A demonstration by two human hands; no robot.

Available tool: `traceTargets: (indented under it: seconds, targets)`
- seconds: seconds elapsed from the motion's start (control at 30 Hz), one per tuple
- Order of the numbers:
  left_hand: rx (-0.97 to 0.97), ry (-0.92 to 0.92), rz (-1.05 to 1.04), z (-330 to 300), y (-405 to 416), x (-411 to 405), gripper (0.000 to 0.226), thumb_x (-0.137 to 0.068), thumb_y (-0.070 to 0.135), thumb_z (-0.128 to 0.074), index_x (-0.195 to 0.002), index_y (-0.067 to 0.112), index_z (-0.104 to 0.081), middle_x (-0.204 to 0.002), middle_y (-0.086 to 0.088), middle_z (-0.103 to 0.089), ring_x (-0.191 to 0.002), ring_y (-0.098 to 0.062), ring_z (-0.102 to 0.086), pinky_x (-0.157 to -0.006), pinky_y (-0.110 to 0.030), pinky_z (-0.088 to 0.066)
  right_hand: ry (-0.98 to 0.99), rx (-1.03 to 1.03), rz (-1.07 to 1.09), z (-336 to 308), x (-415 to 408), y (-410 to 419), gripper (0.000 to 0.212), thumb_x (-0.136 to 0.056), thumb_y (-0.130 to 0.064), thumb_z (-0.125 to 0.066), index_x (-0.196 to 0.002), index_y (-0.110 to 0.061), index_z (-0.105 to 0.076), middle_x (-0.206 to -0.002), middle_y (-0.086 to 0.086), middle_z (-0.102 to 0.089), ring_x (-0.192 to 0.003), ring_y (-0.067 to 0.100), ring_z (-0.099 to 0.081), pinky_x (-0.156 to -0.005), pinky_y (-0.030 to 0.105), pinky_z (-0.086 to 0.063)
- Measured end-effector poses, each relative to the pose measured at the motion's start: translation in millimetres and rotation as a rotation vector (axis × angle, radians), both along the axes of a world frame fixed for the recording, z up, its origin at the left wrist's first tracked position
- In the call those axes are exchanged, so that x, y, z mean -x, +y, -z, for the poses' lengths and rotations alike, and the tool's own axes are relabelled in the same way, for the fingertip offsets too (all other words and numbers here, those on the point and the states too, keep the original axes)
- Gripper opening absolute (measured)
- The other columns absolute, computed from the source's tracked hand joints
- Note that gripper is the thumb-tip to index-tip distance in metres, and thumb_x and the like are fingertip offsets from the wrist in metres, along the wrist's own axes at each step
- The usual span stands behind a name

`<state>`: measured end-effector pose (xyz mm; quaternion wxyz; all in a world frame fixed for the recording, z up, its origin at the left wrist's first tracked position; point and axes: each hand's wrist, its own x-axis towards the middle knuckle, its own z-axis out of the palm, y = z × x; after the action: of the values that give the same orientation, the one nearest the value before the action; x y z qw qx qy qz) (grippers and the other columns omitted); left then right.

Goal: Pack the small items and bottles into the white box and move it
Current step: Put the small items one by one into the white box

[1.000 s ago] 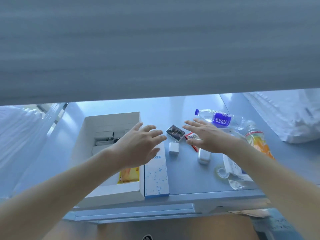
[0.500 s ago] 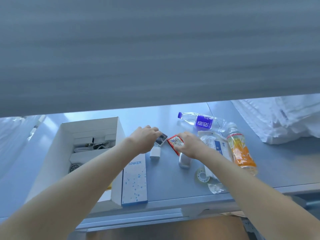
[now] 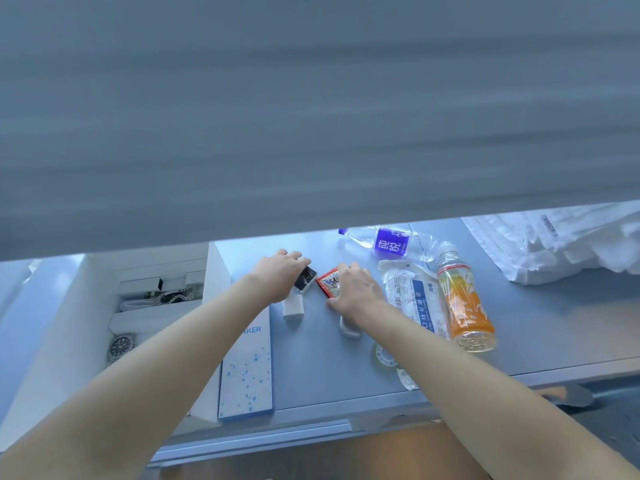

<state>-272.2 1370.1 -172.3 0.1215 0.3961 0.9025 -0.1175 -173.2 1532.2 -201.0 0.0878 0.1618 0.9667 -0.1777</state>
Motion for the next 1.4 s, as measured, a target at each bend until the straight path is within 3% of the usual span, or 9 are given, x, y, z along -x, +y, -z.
traceTargets:
  seconds: [0.23,0.43,0.6,0.7,0.83,1.03,1.4]
  targets:
    - [0.029,0.016,0.028,13,0,10,0.057,-0.092,0.010,-0.059,-0.145,0.022,-0.041,-0.141,-0.001,-0.049,-0.131,-0.026,-0.044,-0.093,-0.044,-0.052,0.037,0.031,0.012,3,-4,1,0.034,-0.079,-0.024,-0.069,-0.103,-0.018,-0.047,-0.111,0.007,-0.051,-0.110,0.030,-0.049,-0.089,0.036,-0.046]
    - [0.009,0.082,0.038,11,0,12,0.042,-0.092,0.028,-0.064,-0.131,0.021,-0.051,-0.125,-0.005,-0.052,-0.119,-0.027,-0.050,-0.084,-0.040,-0.047,0.093,0.055,0.041,7,-6,0,0.048,-0.072,-0.022,-0.068,-0.118,-0.017,-0.054,-0.111,0.006,-0.052,-0.109,0.029,-0.046,-0.090,0.040,-0.049]
    - [-0.098,0.099,-0.036,-9,-6,14,0.032,-0.089,0.019,-0.058,-0.120,0.018,-0.051,-0.117,-0.003,-0.058,-0.109,-0.029,-0.058,-0.081,-0.040,-0.051,0.107,0.075,0.040,5,-6,-1,0.067,-0.074,-0.020,-0.067,-0.138,-0.021,-0.049,-0.119,0.005,-0.053,-0.115,0.029,-0.048,-0.094,0.040,-0.047]
    - [-0.190,0.060,-0.099,-33,-12,14,0.033,-0.087,0.018,-0.057,-0.119,0.019,-0.052,-0.112,-0.002,-0.063,-0.102,-0.031,-0.061,-0.082,-0.042,-0.056,0.141,0.094,0.028,1,-2,-3,0.068,-0.075,-0.018,-0.067,-0.140,-0.021,-0.048,-0.121,0.005,-0.052,-0.115,0.030,-0.053,-0.096,0.042,-0.048]
    - [-0.280,0.082,-0.124,-60,-27,1,0.035,-0.085,0.019,-0.057,-0.120,0.021,-0.051,-0.103,-0.002,-0.065,-0.088,-0.031,-0.060,-0.073,-0.038,-0.054,0.200,0.145,0.019,-5,3,-9,0.067,-0.073,-0.018,-0.071,-0.137,-0.019,-0.052,-0.119,0.005,-0.053,-0.109,0.029,-0.059,-0.093,0.038,-0.051]
    - [-0.293,0.232,-0.061,-81,-70,-31,0.041,-0.086,0.027,-0.058,-0.127,0.023,-0.053,-0.119,0.003,-0.057,-0.113,-0.024,-0.053,-0.096,-0.040,-0.042,0.296,0.186,-0.049,-24,13,-30,0.075,-0.068,-0.023,-0.077,-0.139,-0.023,-0.052,-0.115,-0.001,-0.051,-0.102,0.024,-0.060,-0.086,0.034,-0.053]
    - [-0.624,0.258,-0.196,-109,-181,-79,0.055,-0.083,0.027,-0.072,-0.135,0.022,-0.056,-0.119,0.008,-0.066,-0.117,-0.021,-0.057,-0.104,-0.042,-0.043,0.530,0.246,-0.247,-82,21,-83,0.073,-0.069,-0.023,-0.076,-0.139,-0.027,-0.054,-0.114,-0.008,-0.051,-0.097,0.018,-0.060,-0.082,0.034,-0.055]
